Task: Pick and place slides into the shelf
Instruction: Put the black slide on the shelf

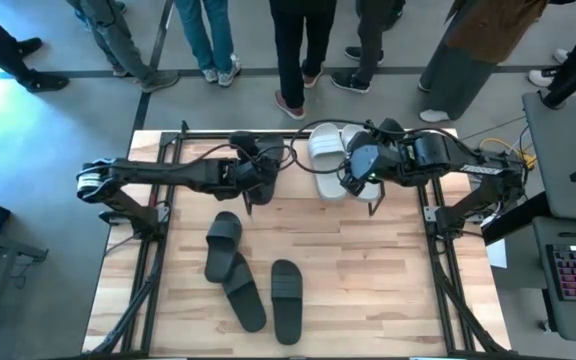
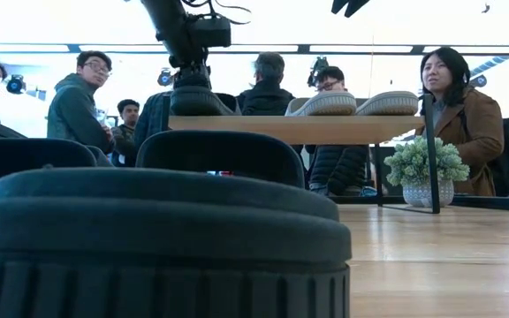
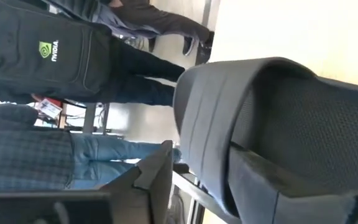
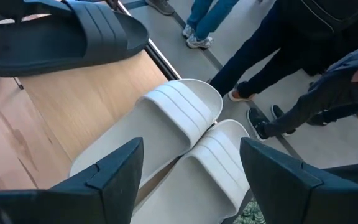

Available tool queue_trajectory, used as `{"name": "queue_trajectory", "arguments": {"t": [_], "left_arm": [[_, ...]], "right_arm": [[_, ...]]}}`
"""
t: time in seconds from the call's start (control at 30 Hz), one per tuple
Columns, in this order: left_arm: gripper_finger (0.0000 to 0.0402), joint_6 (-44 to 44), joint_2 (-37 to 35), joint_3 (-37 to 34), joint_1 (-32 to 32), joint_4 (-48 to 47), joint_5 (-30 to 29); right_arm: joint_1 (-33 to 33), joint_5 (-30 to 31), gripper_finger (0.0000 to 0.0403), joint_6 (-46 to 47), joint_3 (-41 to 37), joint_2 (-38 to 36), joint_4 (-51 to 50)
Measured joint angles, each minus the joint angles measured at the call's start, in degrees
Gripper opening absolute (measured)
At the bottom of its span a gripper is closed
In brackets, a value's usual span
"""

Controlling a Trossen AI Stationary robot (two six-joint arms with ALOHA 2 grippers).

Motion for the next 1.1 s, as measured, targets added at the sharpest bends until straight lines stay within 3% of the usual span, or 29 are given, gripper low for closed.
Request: {"name": "queue_trajectory", "arguments": {"t": [0.43,0.57,0.8,0.87,0.97,1.03,1.1], "left_arm": [[0.0147,-0.1,-9.9,0.0,-4.3,-2.1,1.1],[0.0147,-0.2,-9.2,0.0,-3.8,-2.0,3.5],[0.0147,-0.6,-7.8,0.0,-4.5,-2.6,2.5],[0.0147,-4.7,-9.1,1.2,-5.6,-7.7,2.4],[0.0147,-17.5,-12.2,3.3,-7.9,-24.6,7.7],[0.0147,-26.7,-14.4,2.9,-9.6,-33.4,16.0],[0.0146,-31.9,-16.7,0.9,-12.1,-36.4,24.2]], "right_arm": [[0.0,-0.1,0.0258,0.0,0.0,0.0,-0.1],[-0.1,-0.1,0.0258,0.0,0.0,0.0,0.0],[-0.2,-1.0,0.0258,0.2,0.0,0.0,-0.1],[-0.2,-2.4,0.0258,0.2,0.0,0.0,-0.2],[-0.2,-3.2,0.0258,0.2,0.0,0.0,-0.2],[-0.2,-3.2,0.0258,0.2,0.0,0.0,-0.2],[-0.2,-3.2,0.0258,0.2,0.0,0.0,-0.2]]}}
